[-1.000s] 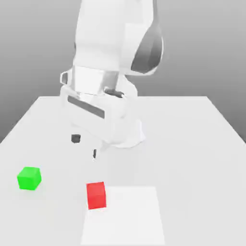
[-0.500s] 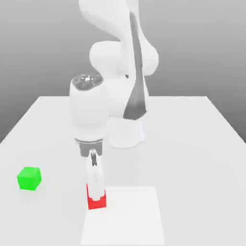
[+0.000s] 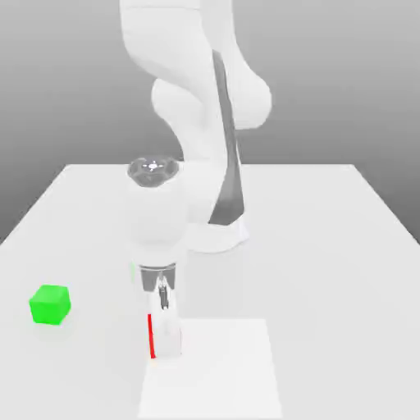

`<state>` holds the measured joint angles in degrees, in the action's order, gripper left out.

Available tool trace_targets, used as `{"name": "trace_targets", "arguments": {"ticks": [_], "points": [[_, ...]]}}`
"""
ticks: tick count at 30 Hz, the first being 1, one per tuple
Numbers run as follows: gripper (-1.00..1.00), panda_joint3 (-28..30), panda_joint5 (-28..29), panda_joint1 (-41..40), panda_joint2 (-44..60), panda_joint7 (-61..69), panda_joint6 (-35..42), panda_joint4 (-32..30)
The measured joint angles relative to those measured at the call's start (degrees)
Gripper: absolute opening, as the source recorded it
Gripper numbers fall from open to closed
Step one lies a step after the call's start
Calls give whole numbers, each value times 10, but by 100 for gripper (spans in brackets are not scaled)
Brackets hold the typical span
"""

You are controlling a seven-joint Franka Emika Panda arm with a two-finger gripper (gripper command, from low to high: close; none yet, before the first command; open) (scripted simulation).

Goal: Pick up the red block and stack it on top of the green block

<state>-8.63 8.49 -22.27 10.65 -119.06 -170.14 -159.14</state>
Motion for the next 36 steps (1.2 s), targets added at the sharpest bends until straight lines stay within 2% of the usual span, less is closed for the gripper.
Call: {"name": "trace_targets", "arguments": {"ticks": [10,12,29,31,35,36], "points": [[-100,-32,-86,-10,-108,64,90,-19],[-100,-17,-87,-4,-116,73,101,-17],[-100,102,-80,-213,-144,176,174,28],[-100,109,-82,-223,-129,185,163,32],[-100,106,-89,-226,-54,192,93,36],[100,105,-92,-227,-35,194,75,37]]}}
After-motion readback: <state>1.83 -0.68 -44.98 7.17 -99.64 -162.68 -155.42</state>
